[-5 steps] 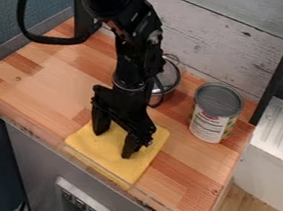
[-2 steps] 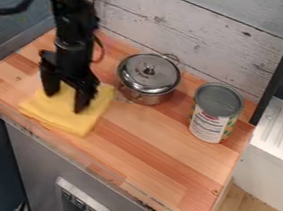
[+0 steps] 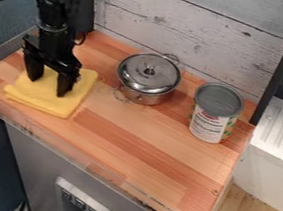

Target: Move the yellow cloth to the left side of the table

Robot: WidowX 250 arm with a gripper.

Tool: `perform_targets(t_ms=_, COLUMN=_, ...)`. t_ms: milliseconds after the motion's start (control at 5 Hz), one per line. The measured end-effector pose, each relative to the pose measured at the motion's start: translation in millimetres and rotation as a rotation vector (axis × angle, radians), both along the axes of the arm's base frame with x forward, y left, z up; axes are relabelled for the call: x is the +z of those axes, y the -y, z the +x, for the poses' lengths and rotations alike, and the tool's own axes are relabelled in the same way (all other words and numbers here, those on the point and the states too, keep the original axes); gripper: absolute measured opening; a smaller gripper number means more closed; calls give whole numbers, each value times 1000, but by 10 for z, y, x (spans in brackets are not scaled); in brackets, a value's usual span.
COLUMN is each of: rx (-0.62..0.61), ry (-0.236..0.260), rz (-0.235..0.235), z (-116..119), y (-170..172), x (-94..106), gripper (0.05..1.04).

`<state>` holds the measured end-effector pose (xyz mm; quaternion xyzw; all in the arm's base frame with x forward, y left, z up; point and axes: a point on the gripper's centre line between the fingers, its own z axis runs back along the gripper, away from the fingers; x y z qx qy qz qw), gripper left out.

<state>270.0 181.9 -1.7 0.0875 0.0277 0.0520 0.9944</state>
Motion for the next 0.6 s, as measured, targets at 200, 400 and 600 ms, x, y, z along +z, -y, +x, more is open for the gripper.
perform_targets(t_ms=200, rx=-30, ry=5, rz=-41, z=-15, y=17, x=6, gripper=1000)
perform_targets(t_ms=400, rx=-41, ry=60, rz=-68, z=-87, y=4, x=250, gripper=999)
perform_targets(t_ms=600, rx=-47, ry=91, rz=-76, z=-124, y=1, x=484, gripper=999)
